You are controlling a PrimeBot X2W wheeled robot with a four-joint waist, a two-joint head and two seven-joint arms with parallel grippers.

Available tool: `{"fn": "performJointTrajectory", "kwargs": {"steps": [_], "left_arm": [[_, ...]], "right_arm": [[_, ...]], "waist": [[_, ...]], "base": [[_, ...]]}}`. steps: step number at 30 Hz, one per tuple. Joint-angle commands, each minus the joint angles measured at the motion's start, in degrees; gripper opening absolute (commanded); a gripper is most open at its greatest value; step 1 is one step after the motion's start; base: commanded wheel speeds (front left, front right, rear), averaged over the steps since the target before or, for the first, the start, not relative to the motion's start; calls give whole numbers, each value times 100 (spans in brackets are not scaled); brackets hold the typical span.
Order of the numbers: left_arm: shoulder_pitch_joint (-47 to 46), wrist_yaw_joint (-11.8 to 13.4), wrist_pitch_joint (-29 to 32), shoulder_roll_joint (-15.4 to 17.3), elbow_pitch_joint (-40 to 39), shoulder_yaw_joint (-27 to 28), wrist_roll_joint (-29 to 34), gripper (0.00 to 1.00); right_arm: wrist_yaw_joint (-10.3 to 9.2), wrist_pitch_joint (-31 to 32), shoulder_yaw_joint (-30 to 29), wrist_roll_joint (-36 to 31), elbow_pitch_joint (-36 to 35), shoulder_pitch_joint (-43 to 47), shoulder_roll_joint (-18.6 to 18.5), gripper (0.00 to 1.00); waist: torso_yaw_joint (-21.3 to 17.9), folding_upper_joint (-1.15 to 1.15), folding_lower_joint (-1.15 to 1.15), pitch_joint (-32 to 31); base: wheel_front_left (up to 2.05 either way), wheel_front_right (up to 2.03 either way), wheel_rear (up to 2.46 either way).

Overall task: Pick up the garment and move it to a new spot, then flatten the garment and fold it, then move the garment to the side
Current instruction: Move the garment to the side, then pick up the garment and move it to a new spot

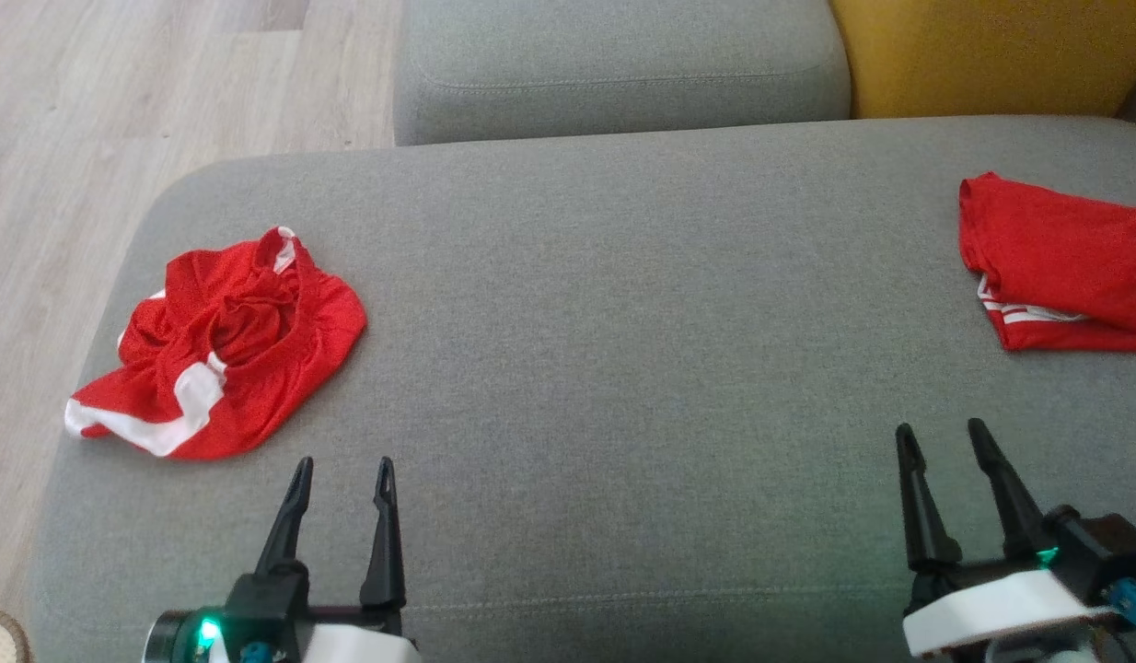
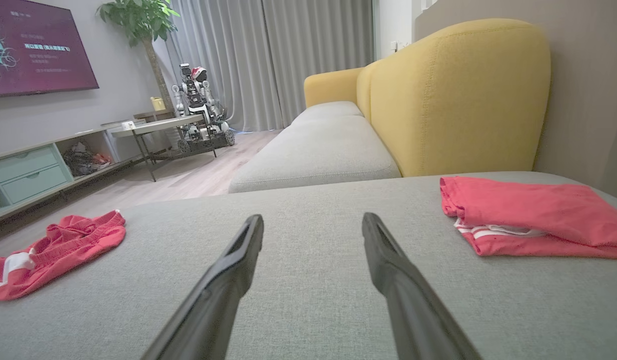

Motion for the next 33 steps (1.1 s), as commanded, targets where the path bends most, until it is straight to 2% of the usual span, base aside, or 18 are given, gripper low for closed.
{"fn": "performJointTrajectory", "kwargs": {"steps": [1, 19, 25, 33], "left_arm": [[-212, -50, -31, -34, -162, 233, 85, 100], [-222, -83, -31, -34, -89, 179, 124, 100], [-222, -25, -31, -34, -127, 132, 74, 100], [-106, -8, -31, -34, -177, 114, 73, 100]], "right_arm": [[-2, -37, 192, -12, -154, -140, -48, 100], [-2, -37, 113, 44, -205, -46, -48, 100], [-2, -37, 308, 33, -240, 55, -48, 100], [-2, -37, 559, 79, -238, 213, -48, 100]], "waist": [[3, 0, 1, -1], [235, 0, 1, 5], [735, 0, 1, -23], [1737, 0, 1, -116]], "base": [[0, 0, 0], [0, 0, 0], [0, 0, 0], [0, 0, 0]]}}
